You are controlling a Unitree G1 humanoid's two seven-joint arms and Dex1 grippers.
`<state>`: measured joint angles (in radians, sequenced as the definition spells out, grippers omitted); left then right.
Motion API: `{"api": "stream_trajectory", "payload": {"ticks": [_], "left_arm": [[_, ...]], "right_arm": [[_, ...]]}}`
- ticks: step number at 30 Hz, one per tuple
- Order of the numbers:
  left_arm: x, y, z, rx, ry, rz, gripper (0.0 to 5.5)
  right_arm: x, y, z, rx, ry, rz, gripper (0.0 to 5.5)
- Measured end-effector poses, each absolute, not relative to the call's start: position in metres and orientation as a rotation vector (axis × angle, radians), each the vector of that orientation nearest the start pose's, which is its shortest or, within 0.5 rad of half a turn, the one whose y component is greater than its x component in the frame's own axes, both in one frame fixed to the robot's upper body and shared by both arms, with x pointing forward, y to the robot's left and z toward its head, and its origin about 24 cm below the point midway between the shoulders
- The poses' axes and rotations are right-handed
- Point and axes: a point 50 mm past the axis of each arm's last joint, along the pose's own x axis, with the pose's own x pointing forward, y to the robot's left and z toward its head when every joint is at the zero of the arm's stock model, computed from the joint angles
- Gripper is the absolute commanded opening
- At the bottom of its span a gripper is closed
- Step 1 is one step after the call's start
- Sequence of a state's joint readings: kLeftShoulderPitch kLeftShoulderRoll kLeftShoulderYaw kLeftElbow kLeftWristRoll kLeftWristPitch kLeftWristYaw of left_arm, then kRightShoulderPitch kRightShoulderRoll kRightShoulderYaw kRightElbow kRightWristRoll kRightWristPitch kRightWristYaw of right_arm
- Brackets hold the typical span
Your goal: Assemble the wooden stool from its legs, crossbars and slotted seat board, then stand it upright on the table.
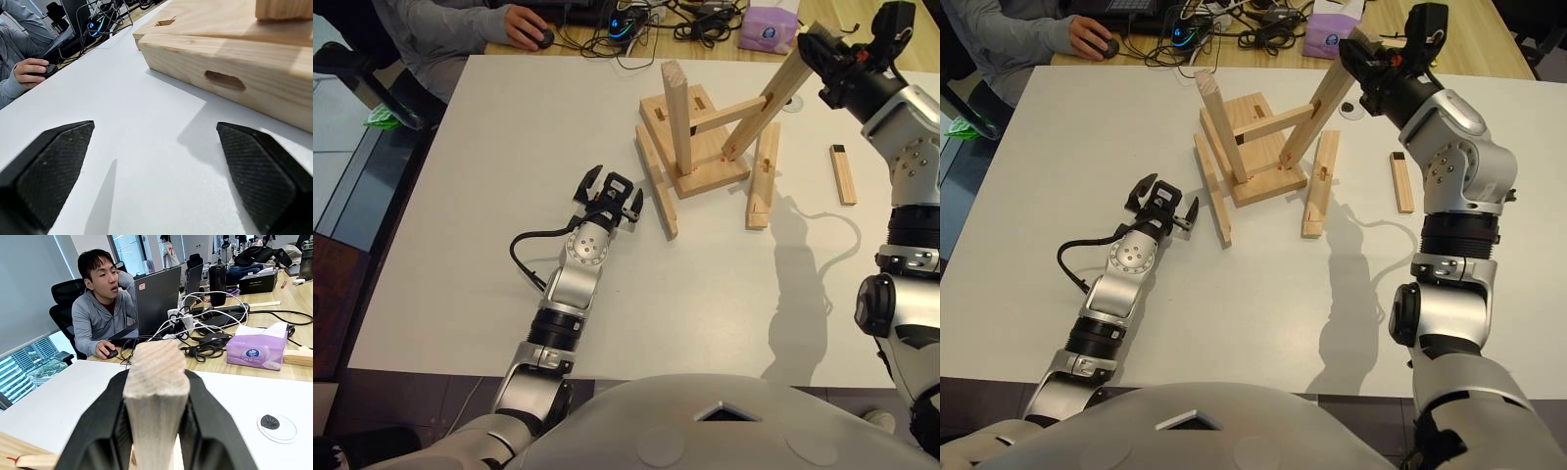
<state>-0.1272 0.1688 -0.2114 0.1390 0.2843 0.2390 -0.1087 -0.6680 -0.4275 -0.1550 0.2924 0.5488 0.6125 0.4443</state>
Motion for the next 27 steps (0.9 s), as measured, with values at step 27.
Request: {"api": "stream_trajectory", "payload": {"ticks": [27], "left_arm": [[0.272,0.129,0.018,0.484,0.224,-0.278,4.64]], "right_arm": [[0.363,-0.177,0.14,0.062,0.103,0.497,1.1]]}}
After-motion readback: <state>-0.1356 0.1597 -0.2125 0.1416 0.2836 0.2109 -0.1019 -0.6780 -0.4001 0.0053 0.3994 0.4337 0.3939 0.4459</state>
